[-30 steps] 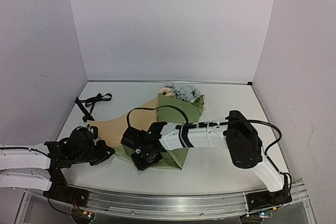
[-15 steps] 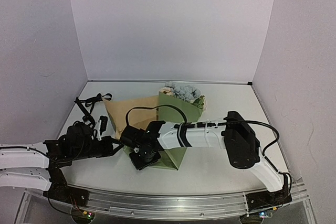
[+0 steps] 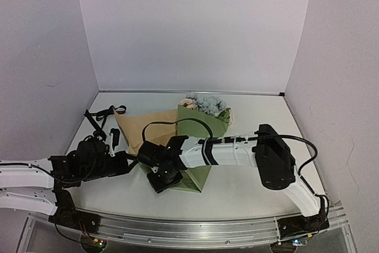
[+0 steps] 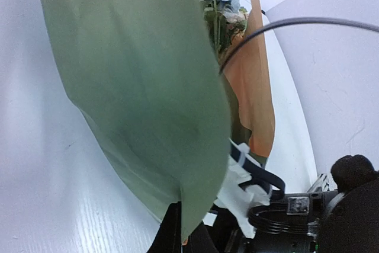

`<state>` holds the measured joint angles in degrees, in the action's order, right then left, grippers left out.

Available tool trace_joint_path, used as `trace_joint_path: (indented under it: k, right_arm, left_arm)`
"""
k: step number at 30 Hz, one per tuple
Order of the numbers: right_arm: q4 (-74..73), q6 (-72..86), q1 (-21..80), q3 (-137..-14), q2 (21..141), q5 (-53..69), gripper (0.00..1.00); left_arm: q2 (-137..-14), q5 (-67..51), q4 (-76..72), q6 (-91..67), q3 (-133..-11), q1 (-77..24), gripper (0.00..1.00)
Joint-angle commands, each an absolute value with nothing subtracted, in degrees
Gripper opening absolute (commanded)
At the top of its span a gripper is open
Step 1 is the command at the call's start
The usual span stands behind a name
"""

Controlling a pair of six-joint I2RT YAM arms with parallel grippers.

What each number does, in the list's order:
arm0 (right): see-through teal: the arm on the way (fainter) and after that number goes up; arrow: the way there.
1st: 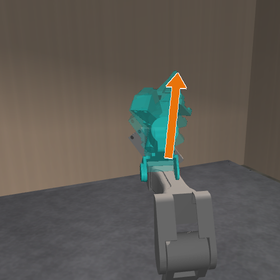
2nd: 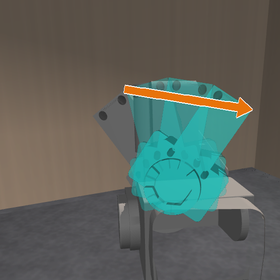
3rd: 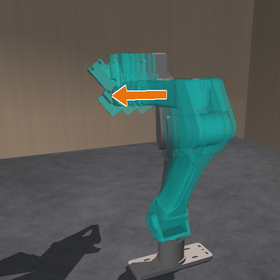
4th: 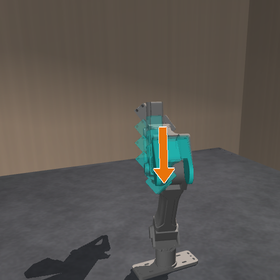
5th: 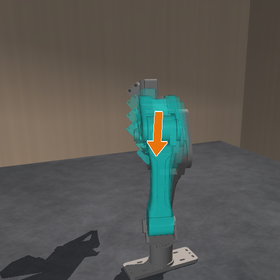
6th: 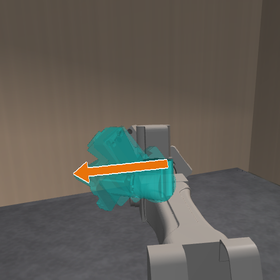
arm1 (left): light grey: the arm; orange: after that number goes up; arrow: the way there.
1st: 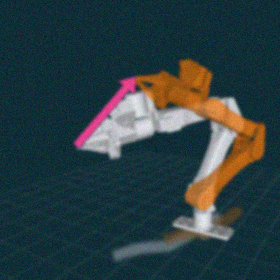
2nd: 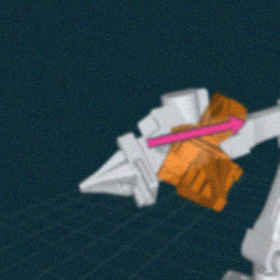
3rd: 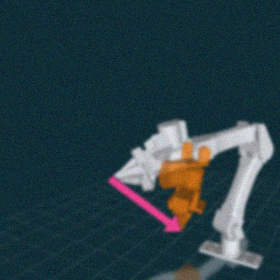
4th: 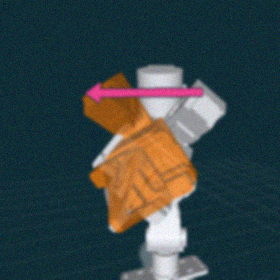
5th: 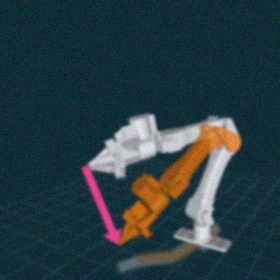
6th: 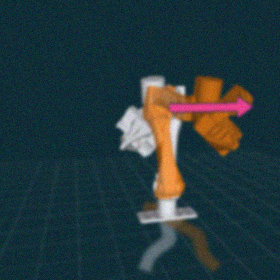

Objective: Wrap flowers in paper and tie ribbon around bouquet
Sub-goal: Fold the 2/3-folded wrapping paper at the center of the board.

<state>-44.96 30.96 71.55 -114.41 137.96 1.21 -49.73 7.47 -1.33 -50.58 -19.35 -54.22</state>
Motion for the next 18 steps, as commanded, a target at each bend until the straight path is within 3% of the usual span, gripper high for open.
trace_joint_path:
  k: [1, 10, 18]
  right_arm:
    - [-44.1, 27.9, 71.4, -111.4, 128.3, 3.4, 0.46]
    - [-42.6, 26.1, 71.4, -104.9, 115.7, 4.7, 0.59]
    - [-39.1, 29.4, 69.4, -86.4, 101.2, -12.0, 0.48]
  left_arm:
    - [-49.7, 12.2, 2.3, -52.9, -19.4, -54.4, 0.0]
    - [-51.0, 11.9, 1.3, -51.3, -20.5, -54.4, 0.0]
    - [-52.3, 10.1, 0.3, -48.3, -22.5, -54.4, 0.0]
